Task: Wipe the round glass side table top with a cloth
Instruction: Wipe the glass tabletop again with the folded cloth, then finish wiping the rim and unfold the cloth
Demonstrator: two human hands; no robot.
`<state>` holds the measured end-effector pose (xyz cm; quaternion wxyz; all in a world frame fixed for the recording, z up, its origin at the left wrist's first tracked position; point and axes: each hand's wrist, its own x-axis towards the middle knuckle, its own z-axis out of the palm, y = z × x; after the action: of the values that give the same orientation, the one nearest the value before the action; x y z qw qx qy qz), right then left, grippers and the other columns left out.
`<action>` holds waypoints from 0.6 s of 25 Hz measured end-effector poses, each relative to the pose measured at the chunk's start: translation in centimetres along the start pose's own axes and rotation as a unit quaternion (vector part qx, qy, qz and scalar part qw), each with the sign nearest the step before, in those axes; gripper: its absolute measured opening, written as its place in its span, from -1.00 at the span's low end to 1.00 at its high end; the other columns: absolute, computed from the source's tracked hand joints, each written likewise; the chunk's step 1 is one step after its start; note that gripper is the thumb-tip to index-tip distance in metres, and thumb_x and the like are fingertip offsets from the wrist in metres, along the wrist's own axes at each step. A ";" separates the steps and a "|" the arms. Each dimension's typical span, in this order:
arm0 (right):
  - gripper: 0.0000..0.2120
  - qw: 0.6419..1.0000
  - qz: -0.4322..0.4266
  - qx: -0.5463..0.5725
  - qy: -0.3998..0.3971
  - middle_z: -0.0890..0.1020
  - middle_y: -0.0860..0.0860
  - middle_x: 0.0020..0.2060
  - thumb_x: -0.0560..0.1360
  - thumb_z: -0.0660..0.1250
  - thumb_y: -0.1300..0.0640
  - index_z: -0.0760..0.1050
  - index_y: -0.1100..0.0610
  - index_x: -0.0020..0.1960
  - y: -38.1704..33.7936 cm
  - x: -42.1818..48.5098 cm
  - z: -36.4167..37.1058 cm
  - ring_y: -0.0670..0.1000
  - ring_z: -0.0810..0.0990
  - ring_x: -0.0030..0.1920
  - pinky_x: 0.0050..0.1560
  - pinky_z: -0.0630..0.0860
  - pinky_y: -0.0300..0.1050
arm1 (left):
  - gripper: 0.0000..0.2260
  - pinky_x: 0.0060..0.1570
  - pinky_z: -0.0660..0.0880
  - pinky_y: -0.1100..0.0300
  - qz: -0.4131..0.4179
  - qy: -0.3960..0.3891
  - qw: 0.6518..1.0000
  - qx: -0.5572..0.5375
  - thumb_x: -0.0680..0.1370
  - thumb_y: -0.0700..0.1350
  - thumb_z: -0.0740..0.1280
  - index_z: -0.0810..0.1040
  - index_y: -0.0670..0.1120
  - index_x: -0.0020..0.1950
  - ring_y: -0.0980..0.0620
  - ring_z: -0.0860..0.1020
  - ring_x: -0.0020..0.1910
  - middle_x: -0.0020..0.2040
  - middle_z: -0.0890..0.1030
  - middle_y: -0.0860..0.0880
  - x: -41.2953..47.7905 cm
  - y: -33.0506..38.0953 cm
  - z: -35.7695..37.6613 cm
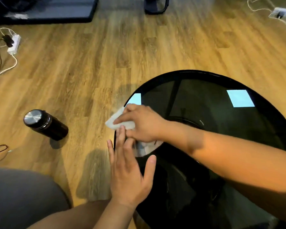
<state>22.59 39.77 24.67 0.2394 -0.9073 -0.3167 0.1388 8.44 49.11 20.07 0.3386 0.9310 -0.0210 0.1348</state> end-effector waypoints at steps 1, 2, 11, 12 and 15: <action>-0.56 0.999 -0.041 0.000 -0.035 0.48 0.01 0.15 0.46 0.37 0.06 0.51 -0.09 0.34 -0.9 -0.5 0.5 0.00 0.49 0.18 0.07 0.36 -0.13 | -0.50 0.53 -0.02 -0.23 -0.002 0.017 1.000 -0.020 0.60 0.22 0.08 0.28 -0.13 0.36 -0.08 0.11 0.59 0.54 0.24 -0.21 0.0 0.0 0.1; -0.54 0.997 -0.058 -0.023 -0.049 0.47 0.01 0.16 0.47 0.37 0.06 0.49 -0.11 0.36 -0.7 -0.4 0.2 0.00 0.49 0.15 0.05 0.39 -0.12 | -0.53 0.53 -0.02 -0.21 -0.003 0.023 0.999 -0.025 0.60 0.19 0.11 0.28 -0.13 0.34 -0.08 0.12 0.59 0.54 0.25 -0.21 -0.1 -0.1 0.2; -0.61 0.897 0.356 -0.255 0.054 0.48 0.18 0.03 0.41 0.31 0.23 0.56 0.02 0.23 19.3 -6.9 -14.2 0.28 0.58 0.03 -0.01 0.54 0.00 | -0.48 0.56 -0.05 -0.18 0.020 -0.033 0.998 0.041 0.57 0.15 0.14 0.29 -0.12 0.44 -0.06 0.08 0.60 0.54 0.27 -0.16 0.0 0.1 0.1; -0.65 0.887 0.388 -0.247 0.053 0.47 0.17 -0.02 0.40 0.30 0.18 0.55 0.01 0.18 20.0 -10.4 -14.5 0.28 0.56 0.02 -0.03 0.53 -0.01 | -0.47 0.56 -0.06 -0.17 0.018 -0.044 0.998 0.051 0.57 0.16 0.13 0.29 -0.12 0.44 -0.07 0.08 0.60 0.54 0.27 -0.16 0.0 0.1 0.0; -0.67 0.857 0.475 -0.195 0.036 0.55 0.19 -0.08 0.32 0.18 0.03 0.54 0.02 0.04 18.7 -21.5 -12.7 0.25 0.54 -0.01 -0.05 0.54 -0.02 | -0.45 0.55 -0.05 -0.21 0.023 -0.070 0.994 0.083 0.57 0.18 0.10 0.33 -0.13 0.43 -0.12 0.13 0.58 0.51 0.31 -0.17 0.1 0.3 -0.1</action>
<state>20.90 8.78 27.83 -0.0258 -0.9799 0.1411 0.1384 8.49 48.97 20.33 0.2543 0.9624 -0.0545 0.0783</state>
